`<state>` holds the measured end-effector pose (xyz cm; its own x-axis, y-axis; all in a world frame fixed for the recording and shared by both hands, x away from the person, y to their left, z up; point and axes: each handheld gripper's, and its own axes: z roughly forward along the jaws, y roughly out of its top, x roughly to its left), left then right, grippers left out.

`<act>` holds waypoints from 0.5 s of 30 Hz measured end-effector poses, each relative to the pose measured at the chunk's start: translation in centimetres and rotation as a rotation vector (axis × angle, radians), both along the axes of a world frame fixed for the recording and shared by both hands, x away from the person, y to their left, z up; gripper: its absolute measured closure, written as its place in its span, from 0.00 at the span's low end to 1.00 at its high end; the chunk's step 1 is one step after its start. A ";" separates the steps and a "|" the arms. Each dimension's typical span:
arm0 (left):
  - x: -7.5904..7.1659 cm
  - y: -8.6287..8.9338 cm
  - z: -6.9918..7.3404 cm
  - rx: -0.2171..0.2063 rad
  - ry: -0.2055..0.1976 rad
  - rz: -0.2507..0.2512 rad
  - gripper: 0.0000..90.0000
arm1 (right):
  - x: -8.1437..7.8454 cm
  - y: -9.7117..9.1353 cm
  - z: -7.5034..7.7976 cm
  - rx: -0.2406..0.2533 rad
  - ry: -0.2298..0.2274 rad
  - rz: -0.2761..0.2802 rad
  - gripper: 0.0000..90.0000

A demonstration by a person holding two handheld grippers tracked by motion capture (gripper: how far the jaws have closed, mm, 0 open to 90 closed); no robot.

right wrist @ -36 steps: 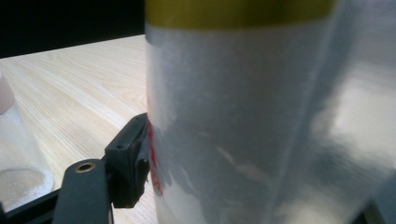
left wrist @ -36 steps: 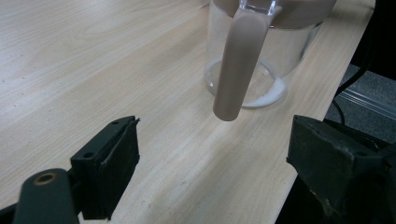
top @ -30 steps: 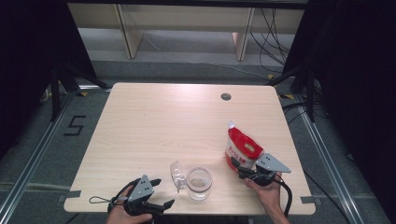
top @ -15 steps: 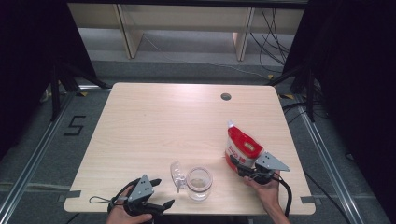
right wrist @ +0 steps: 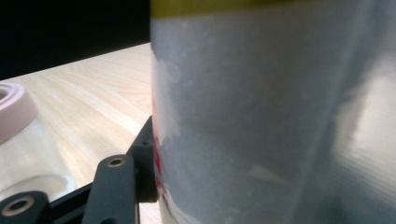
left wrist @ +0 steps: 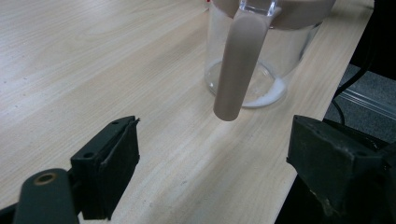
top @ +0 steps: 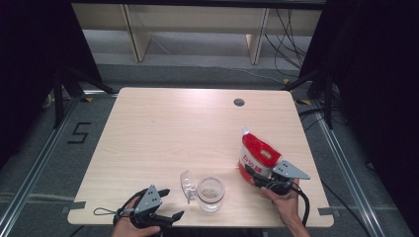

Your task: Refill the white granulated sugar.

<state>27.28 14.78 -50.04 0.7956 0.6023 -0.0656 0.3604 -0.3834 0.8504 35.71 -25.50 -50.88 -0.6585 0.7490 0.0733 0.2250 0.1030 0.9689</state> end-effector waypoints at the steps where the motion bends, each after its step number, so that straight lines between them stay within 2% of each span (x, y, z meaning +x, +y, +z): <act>1: 0.0 0.0 0.0 -0.009 -0.002 0.001 0.18 | 0.0 0.0 0.0 0.007 -0.005 0.001 0.50; 2: -0.1 -0.1 -0.1 -0.029 0.017 0.019 0.18 | -0.1 -0.2 0.1 -0.009 0.006 0.019 0.50; 3: -0.2 -0.1 -0.1 -0.028 0.021 0.018 0.18 | -0.3 -0.1 0.2 0.006 0.018 0.022 0.51; 4: -0.2 -0.1 -0.1 -0.028 0.020 0.017 0.18 | -0.1 -0.3 0.1 -0.015 -0.010 0.023 0.51; 5: -0.2 -0.1 -0.1 -0.028 0.019 0.017 0.18 | -0.2 -0.3 0.2 -0.024 -0.010 0.044 0.51; 6: -0.2 -0.1 0.0 -0.028 0.019 0.017 0.18 | -0.5 -0.2 0.3 -0.025 -0.005 0.029 0.51; 8: -0.2 -0.1 0.0 -0.029 0.019 0.018 0.18 | -0.6 -0.3 0.3 -0.025 -0.003 0.038 0.51; 9: -0.1 -0.1 -0.1 -0.030 0.019 0.021 0.18 | -0.8 -0.5 0.4 -0.044 -0.025 0.049 0.51; 10: -0.1 -0.1 -0.1 -0.030 0.019 0.021 0.18 | -1.1 -0.4 0.3 -0.018 0.010 0.052 0.51; 13: -0.1 0.0 0.0 -0.023 0.013 0.016 0.18 | -1.2 -0.8 0.4 -0.023 -0.011 0.048 0.51; 15: -0.1 0.0 0.0 -0.015 0.011 0.014 0.18 | -1.3 -0.8 0.4 -0.018 -0.006 0.044 0.51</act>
<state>27.21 14.80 -50.07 0.7859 0.6126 -0.0839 0.3755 -0.3650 0.8519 34.40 -26.27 -50.50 -0.6911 0.7206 0.0556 0.2139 0.1305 0.9681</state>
